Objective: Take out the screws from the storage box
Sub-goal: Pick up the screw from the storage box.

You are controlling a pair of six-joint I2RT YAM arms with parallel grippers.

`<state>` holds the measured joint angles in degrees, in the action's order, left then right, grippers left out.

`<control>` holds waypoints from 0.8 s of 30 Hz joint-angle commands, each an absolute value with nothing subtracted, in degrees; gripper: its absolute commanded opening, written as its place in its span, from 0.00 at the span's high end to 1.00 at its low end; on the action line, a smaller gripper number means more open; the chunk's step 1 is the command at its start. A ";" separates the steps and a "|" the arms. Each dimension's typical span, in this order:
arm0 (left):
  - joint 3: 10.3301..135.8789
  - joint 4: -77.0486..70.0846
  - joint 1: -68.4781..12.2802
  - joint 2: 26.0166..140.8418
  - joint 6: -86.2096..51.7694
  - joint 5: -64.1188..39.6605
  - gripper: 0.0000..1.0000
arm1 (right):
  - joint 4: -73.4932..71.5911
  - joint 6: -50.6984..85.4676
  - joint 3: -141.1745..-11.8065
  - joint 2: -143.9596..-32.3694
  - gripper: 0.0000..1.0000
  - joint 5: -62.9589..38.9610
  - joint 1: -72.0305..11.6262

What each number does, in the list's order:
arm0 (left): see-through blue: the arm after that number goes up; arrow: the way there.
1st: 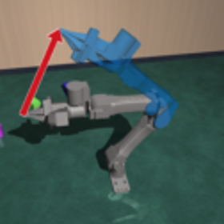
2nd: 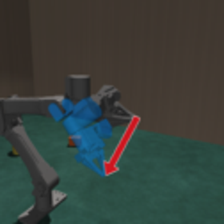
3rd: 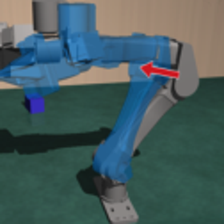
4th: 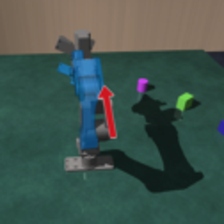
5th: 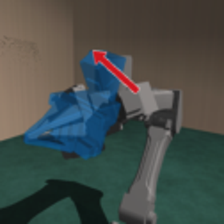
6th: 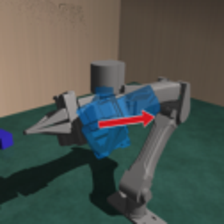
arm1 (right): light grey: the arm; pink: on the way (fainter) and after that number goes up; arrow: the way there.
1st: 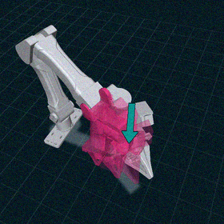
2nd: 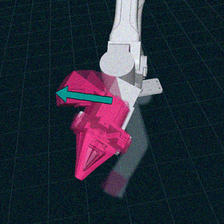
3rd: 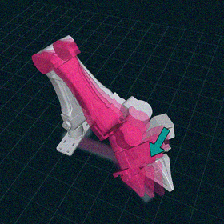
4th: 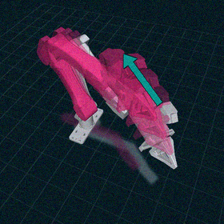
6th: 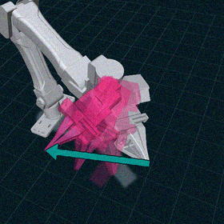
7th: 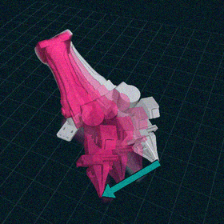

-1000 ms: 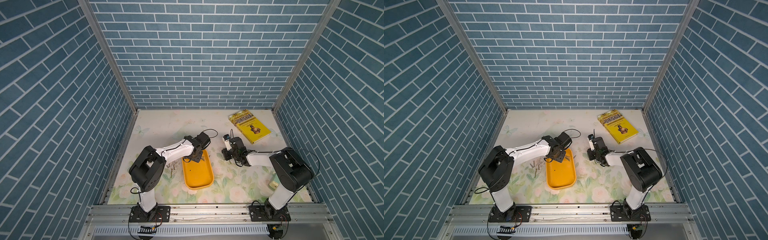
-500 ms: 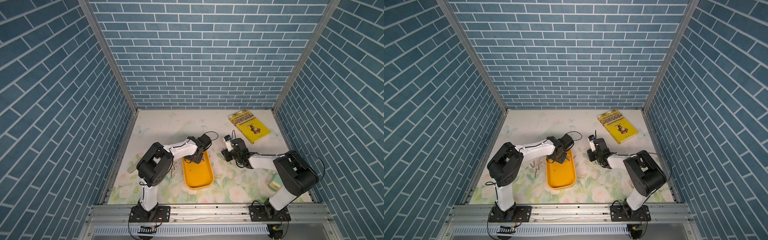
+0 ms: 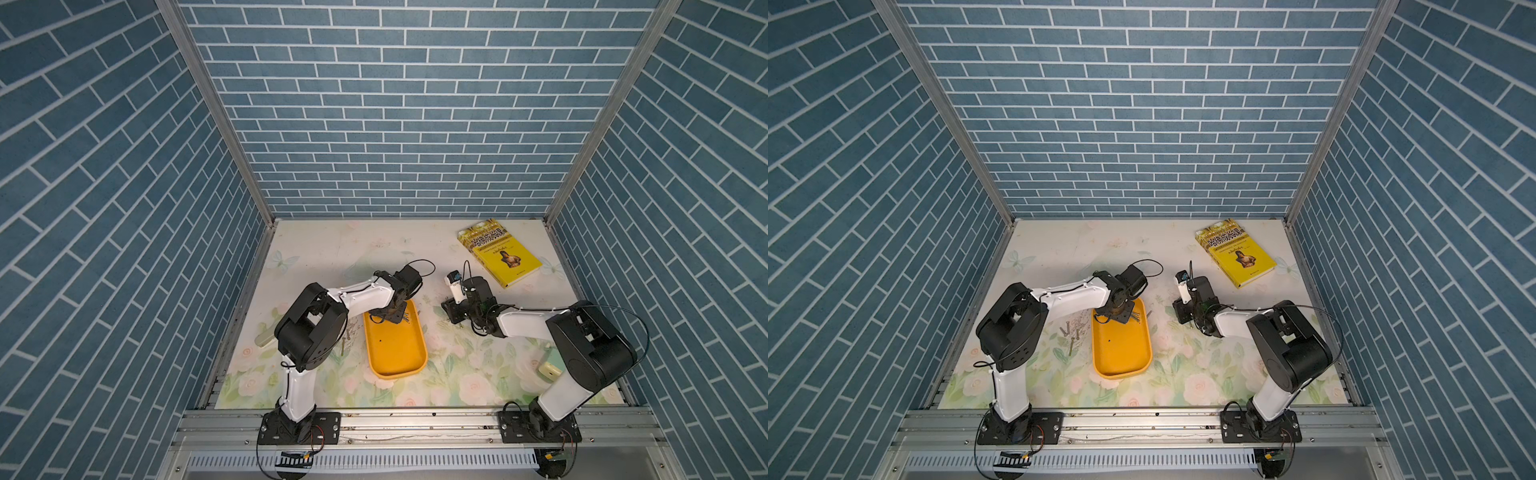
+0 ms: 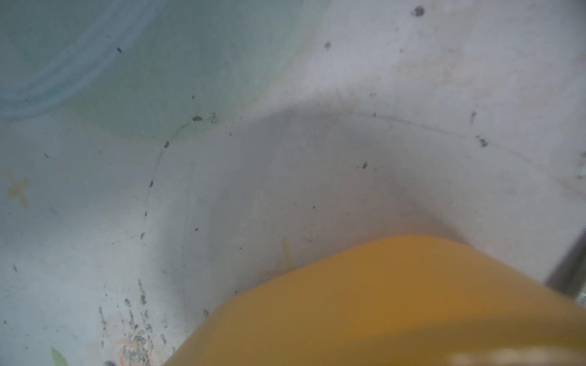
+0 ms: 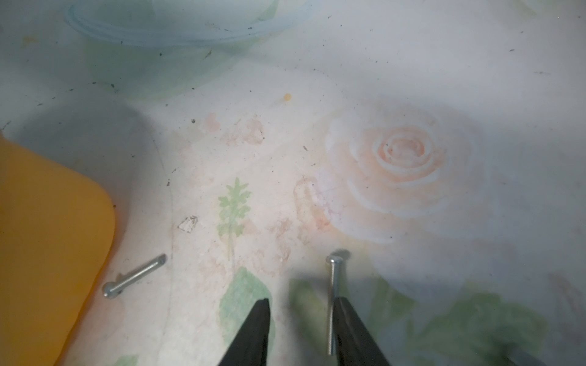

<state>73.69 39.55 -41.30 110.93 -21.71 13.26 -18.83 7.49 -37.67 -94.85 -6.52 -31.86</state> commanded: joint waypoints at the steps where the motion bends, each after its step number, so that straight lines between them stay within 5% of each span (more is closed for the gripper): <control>1: 72.75 42.20 -40.26 114.15 -22.29 11.17 0.49 | -18.64 6.53 -38.80 -96.01 0.62 -7.34 -31.77; 17: 66.84 44.66 -38.00 115.84 -23.06 7.10 0.51 | -17.97 6.26 -39.89 -97.55 0.62 -9.03 -31.74; 24: 65.32 44.12 -37.46 116.59 -22.43 4.12 0.68 | -17.58 6.24 -40.26 -97.86 0.62 -9.34 -31.81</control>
